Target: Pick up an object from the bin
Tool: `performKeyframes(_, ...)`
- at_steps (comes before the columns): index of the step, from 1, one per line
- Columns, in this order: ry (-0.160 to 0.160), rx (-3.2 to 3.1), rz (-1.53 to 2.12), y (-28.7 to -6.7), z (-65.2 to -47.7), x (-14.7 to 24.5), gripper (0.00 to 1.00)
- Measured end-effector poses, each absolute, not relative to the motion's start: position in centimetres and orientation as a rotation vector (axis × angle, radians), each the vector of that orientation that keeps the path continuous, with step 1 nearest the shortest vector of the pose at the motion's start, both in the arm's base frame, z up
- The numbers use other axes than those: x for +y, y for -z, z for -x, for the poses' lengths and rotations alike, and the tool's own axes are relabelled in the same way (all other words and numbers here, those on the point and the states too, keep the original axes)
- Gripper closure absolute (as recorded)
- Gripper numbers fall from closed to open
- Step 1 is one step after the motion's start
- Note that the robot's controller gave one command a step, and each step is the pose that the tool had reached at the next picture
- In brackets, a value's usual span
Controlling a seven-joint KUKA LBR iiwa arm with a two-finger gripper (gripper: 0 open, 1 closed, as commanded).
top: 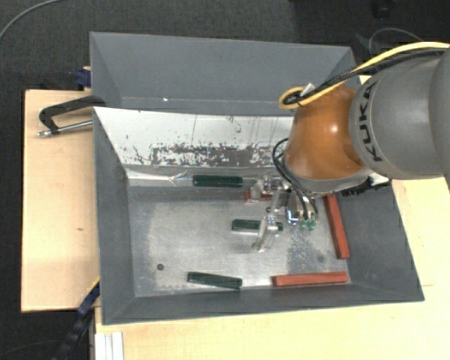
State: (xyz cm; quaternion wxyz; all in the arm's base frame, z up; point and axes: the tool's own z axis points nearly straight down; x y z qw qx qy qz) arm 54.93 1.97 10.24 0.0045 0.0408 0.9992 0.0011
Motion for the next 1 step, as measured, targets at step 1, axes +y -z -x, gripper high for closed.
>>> performKeyframes(1,-0.003,3.127,-0.283,-10.11,-54.43,1.66,0.0)
